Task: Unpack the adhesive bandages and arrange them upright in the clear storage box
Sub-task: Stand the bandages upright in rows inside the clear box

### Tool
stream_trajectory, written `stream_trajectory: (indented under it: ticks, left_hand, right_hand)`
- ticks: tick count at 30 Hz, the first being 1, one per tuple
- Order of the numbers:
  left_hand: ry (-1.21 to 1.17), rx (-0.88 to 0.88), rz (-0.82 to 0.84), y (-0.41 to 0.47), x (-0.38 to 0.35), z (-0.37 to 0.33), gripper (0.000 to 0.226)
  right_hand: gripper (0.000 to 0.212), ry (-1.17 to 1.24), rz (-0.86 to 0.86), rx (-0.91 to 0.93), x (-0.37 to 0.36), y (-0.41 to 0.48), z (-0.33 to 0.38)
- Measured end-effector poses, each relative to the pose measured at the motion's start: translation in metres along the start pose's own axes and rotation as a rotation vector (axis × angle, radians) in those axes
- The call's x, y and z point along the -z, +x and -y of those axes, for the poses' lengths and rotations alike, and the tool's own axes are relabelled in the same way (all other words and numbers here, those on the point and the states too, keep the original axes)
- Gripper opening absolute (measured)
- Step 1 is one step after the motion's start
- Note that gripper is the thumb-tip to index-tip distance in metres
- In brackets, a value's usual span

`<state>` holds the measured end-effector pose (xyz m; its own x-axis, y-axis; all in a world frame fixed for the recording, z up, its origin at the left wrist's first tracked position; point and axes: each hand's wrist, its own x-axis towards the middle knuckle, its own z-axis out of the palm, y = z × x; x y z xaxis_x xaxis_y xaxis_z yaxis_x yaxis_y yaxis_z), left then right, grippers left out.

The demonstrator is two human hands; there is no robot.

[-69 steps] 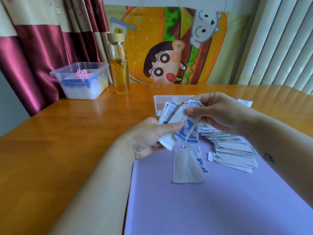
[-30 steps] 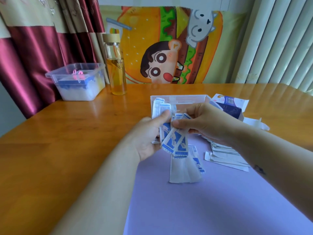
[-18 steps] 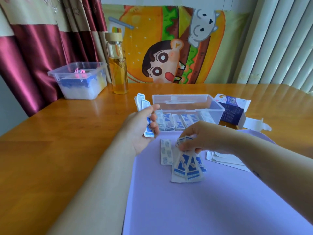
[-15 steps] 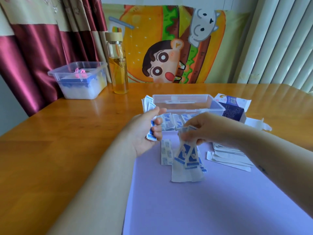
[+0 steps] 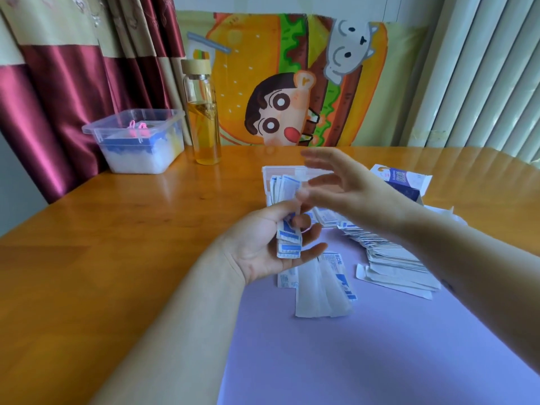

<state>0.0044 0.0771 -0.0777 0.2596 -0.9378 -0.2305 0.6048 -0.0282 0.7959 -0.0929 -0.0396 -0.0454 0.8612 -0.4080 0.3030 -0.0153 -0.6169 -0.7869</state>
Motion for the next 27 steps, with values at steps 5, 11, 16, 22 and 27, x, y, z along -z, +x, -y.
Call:
stream_trajectory:
  ticks: [5, 11, 16, 22, 27]
  left_hand:
    - [-0.041, 0.046, -0.012, 0.004, -0.004, 0.005, 0.019]
    - [0.092, 0.054, 0.056, 0.001, -0.005, 0.006, 0.015]
    - [0.149, 0.073, 0.053, 0.0, -0.006, 0.007, 0.016]
    - [0.34, 0.018, 0.011, 0.001, -0.003, 0.007, 0.007]
    - [0.387, -0.024, -0.012, 0.002, 0.0, 0.007, 0.024]
  right_hand:
    - [0.131, -0.515, 0.309, 0.095, -0.014, -0.015, 0.002]
    - [0.081, -0.585, 0.236, 0.151, -0.01, -0.01, 0.003]
    - [0.094, -0.62, 0.33, 0.096, -0.003, -0.011, 0.008]
    - [0.034, -0.367, 0.356, 0.035, 0.01, -0.004, 0.023]
    - [0.027, -0.485, 0.299, 0.098, 0.02, 0.003, 0.028]
